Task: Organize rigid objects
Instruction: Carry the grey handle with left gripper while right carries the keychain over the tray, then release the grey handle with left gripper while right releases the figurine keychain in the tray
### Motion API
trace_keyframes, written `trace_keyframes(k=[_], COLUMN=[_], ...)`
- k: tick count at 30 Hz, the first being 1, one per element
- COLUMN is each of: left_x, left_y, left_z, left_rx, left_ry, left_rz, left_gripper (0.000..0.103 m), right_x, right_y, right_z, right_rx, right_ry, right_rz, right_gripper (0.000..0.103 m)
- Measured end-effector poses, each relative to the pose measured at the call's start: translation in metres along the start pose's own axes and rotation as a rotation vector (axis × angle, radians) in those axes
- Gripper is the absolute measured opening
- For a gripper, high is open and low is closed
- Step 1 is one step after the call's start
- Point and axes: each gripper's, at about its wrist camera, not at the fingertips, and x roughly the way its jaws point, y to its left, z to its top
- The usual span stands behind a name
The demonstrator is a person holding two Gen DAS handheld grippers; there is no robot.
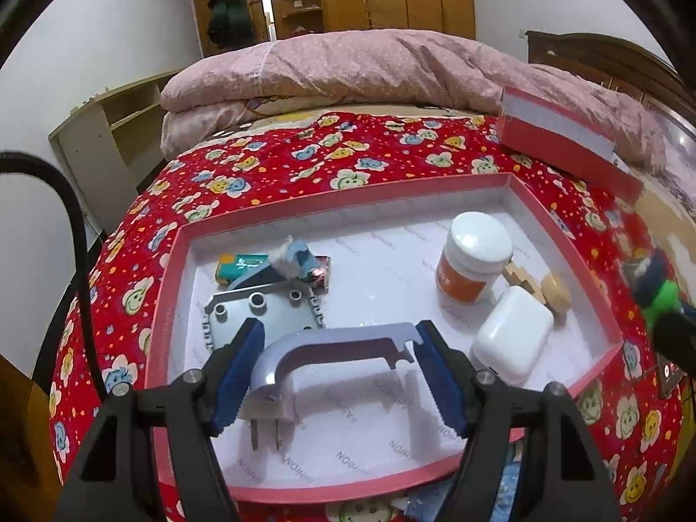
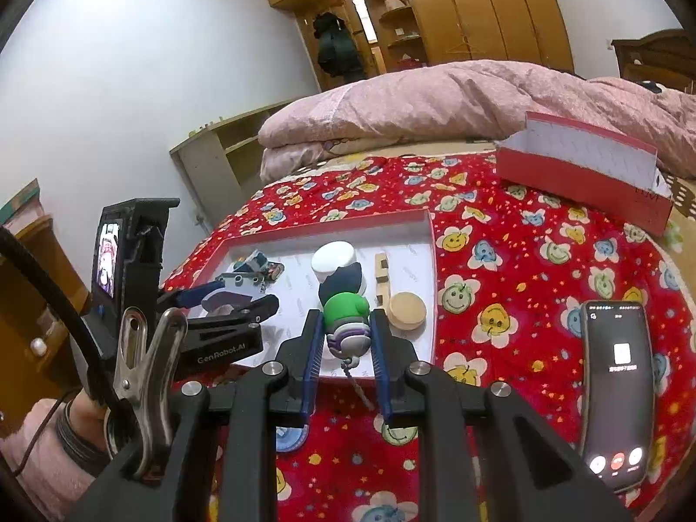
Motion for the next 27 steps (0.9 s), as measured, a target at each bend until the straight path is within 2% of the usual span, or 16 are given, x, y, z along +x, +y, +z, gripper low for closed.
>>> trace_keyframes(k=[7, 19, 27], left_x=[-0.002, -0.021, -0.033], left_y=[0.0, 0.014, 0.024], left_z=[0.002, -0.01, -0.026], left_rx=[0.016, -0.05, -0.08], left_ry=[-0.009, -0.001, 0.018], left_rz=[-0.041, -0.021, 0.0], left_gripper=[0.077, 0.077, 0.077], right_x=[0.007, 0.019, 0.038], right_y=[0.0, -0.006, -0.01], right_z=[-0.001, 0.008, 0.009], right_rx=[0.004, 0.021, 0.007], right_ry=[0.0, -0.004, 0.015], right_rz=[-0.013, -0.02, -0.07], right_gripper=[0.022, 0.022, 0.022])
